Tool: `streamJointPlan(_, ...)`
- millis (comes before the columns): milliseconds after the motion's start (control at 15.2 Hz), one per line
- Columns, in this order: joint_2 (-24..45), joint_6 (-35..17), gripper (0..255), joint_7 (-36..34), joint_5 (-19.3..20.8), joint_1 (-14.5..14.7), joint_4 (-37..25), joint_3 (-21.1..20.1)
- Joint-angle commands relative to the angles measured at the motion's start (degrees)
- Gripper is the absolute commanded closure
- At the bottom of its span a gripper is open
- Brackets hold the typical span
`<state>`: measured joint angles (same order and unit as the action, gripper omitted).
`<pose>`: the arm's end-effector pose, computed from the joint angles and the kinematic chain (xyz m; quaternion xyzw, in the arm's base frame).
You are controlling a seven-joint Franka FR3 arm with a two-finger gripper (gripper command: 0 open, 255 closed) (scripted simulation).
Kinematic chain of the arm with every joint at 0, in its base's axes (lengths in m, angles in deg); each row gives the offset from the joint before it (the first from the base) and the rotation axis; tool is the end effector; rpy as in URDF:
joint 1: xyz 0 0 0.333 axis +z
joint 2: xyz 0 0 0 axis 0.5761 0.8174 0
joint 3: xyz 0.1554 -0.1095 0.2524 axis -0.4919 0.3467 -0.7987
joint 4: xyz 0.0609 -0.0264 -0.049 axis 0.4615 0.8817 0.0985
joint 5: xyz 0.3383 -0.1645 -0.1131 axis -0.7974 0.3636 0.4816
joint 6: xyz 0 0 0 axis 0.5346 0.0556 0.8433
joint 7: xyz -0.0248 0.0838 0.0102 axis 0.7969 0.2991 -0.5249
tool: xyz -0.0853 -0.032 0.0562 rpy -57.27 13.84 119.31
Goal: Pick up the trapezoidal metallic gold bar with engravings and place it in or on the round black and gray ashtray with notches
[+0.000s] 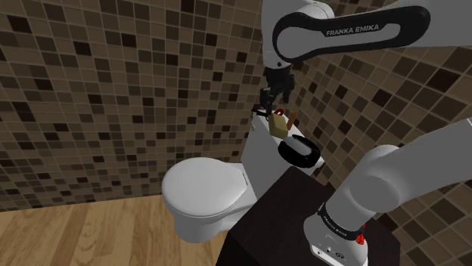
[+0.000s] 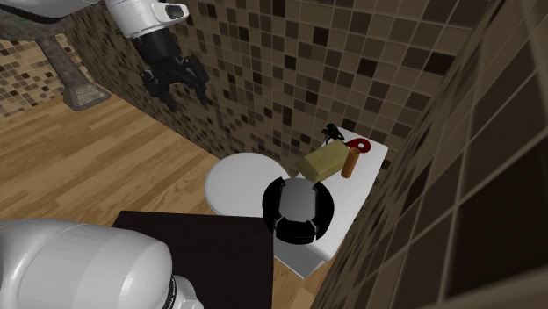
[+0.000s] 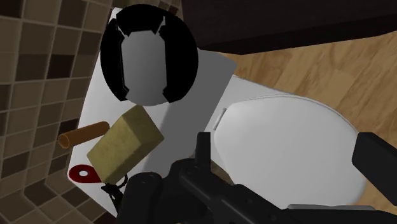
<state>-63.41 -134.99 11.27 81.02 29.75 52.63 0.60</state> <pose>0.3884 0.0051 0.4872 0.9808 -0.0676 -0.0893 0.1598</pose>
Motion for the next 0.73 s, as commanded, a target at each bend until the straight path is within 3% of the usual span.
streamJointPlan(0,5.57,-1.46,0,-4.25,2.58,-1.24,-1.66,-1.56)
streamJointPlan(330,19.01,-2.74,0,-14.82,9.82,-3.63,-6.52,-3.83)
streamJointPlan(660,32.67,-1.07,0,-24.5,17.28,-4.58,-13.57,-3.48)
